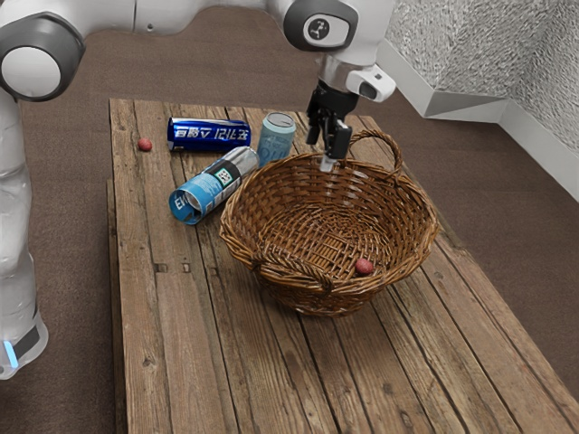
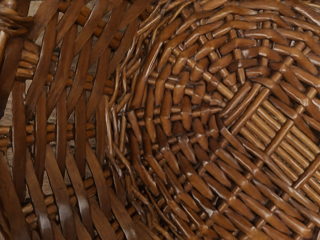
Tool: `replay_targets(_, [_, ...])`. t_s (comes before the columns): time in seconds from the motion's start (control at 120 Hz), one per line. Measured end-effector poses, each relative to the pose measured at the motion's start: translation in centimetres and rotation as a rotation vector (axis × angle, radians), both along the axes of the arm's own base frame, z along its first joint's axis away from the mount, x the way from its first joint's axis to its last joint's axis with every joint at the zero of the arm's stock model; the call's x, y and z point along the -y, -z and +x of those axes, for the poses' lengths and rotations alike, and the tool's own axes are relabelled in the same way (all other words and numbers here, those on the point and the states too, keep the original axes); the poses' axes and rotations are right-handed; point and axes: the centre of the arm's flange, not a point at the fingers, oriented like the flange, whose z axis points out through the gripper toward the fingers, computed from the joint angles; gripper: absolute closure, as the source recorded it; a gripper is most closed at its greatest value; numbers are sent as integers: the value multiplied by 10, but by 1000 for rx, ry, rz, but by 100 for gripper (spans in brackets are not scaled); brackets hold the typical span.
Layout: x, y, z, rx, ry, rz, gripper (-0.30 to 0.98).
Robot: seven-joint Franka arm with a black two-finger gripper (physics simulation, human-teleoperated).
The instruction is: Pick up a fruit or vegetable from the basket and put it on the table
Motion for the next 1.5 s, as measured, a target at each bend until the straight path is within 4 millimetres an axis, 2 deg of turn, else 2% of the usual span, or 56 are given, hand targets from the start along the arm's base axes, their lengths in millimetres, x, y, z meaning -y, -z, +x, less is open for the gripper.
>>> replay_targets(0.008, [0,0,0,0,0,0,0])
replay_targets(0.05, [-2,-17,32,47,-12,2,0])
replay_targets(0.1, [-16,-26,47,67,-46,14,0])
replay_targets(0.167, [-26,-29,51,71,-66,18,0])
replay_targets(0.35, [-24,-29,53,56,-42,12,0])
replay_targets(0.417, [0,-31,53,62,21,3,0])
replay_targets(0.55, [84,-24,58,88,246,-8,0])
replay_targets(0.633, [109,-20,58,94,356,-11,0])
replay_targets(0.742, [124,-8,57,83,488,-11,0])
replay_targets(0.817, [130,13,61,67,569,-17,0])
replay_targets(0.933, [151,53,71,50,695,-22,0])
replay_targets(1.008, [153,72,71,42,753,-22,0])
replay_targets(1.225, [159,89,59,54,903,-17,0])
replay_targets(1.308, [170,92,51,65,962,-14,0])
replay_targets(1.5, [170,112,50,65,1033,-13,0])
